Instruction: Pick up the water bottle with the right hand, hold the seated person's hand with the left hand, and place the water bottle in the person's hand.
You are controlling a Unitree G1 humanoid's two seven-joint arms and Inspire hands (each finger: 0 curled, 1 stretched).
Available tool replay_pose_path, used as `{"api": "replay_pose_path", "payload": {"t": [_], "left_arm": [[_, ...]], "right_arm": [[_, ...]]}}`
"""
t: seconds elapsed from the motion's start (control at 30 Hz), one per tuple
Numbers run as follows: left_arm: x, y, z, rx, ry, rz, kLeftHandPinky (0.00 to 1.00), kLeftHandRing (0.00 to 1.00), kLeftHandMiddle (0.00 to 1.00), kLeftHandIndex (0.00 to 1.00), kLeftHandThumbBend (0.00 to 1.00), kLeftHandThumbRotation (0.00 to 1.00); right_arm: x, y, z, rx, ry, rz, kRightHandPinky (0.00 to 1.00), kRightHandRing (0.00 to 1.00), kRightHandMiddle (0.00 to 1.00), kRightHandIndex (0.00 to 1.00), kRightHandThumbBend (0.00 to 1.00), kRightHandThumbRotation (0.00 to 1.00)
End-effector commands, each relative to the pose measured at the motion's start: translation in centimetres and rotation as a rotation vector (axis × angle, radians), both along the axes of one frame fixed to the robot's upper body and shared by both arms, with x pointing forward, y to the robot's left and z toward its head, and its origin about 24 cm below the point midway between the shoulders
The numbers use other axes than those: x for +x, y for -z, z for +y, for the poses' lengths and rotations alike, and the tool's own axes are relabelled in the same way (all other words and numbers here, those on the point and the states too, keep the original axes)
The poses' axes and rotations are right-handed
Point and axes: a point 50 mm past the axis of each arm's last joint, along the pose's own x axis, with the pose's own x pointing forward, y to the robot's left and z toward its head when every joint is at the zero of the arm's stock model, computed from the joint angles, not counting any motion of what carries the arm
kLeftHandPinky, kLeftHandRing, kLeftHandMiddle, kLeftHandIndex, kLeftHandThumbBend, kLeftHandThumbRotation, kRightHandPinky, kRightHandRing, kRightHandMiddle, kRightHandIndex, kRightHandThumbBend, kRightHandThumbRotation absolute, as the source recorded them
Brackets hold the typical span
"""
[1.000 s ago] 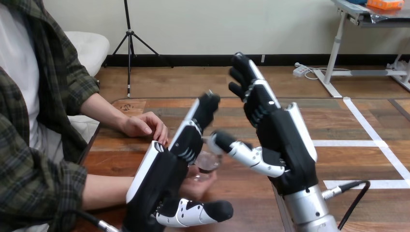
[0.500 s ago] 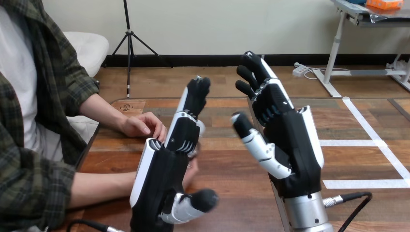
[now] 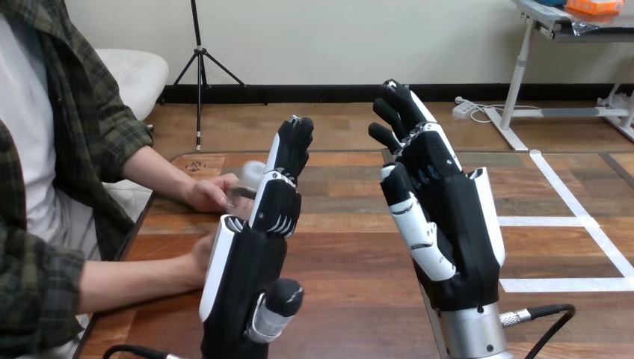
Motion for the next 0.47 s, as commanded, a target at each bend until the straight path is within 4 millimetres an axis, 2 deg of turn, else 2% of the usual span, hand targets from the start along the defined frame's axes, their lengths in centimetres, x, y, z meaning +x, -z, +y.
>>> {"api": "replay_pose_path", "payload": {"t": [0.0,0.2,0.43], "left_arm": [[0.43,-0.72,0.0,-0.011,-0.002,-0.06,1.0,1.0,1.0,1.0,0.99,1.0],[0.41,-0.7,-0.01,-0.028,-0.002,-0.066,1.0,1.0,1.0,1.0,0.99,1.0],[0.34,-0.71,-0.19,-0.058,-0.014,-0.074,1.0,0.99,0.98,1.0,0.95,1.0]], "right_arm": [[-0.03,-1.01,0.25,0.036,0.014,-0.06,0.87,0.91,0.92,0.88,0.4,0.68],[-0.19,-0.91,0.21,0.037,0.026,-0.054,0.83,0.9,0.91,0.86,0.41,0.69],[-0.3,-0.78,0.15,0.051,0.033,-0.046,0.81,0.88,0.89,0.85,0.4,0.66]]}}
